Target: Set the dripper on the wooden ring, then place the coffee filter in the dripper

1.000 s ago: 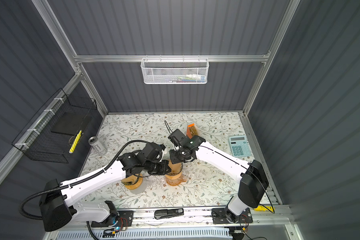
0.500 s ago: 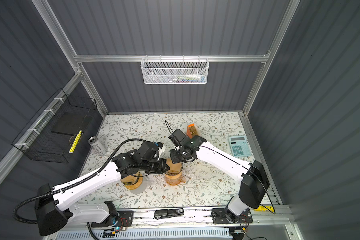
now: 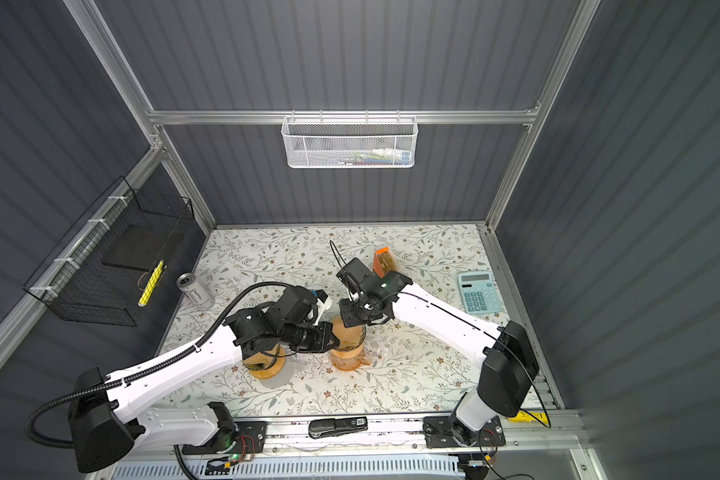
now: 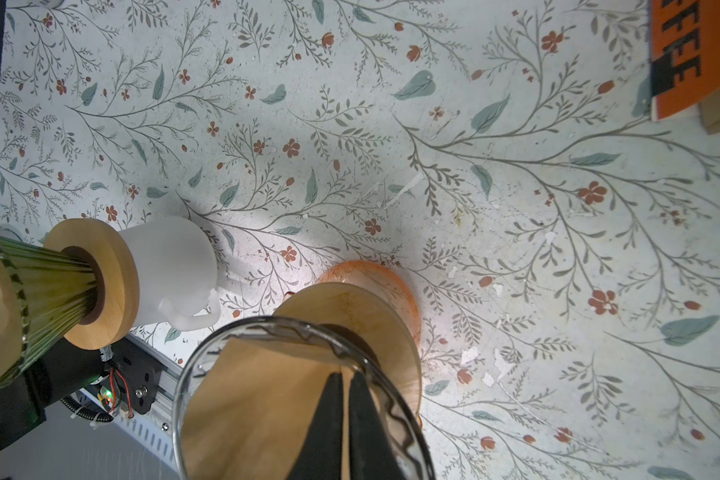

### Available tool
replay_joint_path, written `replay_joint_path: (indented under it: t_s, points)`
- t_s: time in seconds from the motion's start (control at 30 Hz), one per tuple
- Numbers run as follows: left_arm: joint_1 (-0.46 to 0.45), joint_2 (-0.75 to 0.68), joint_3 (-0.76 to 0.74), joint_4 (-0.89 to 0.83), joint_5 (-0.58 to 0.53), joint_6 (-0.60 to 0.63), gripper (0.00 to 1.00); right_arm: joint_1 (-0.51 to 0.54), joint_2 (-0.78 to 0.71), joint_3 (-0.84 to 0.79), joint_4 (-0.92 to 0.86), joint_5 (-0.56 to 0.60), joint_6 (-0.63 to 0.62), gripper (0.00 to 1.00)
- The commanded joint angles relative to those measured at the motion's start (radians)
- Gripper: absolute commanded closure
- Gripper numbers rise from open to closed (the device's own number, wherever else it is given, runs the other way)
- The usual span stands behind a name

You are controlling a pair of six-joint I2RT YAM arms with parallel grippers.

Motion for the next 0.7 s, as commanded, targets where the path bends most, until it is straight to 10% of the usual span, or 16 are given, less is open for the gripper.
replay_joint_path:
  t_s: [0.0,0.67]
  points:
    - [-0.006,-0.014,-0.012,-0.009,0.014,0.008,0.94,0.003,-0.001,0.01,-0.014,0.015,0.01,0.9]
    - [-0.006,0.0,-0.008,-0.026,-0.025,-0.002,0.94,0.011,0.015,-0.027,-0.003,0.027,0.013,0.9]
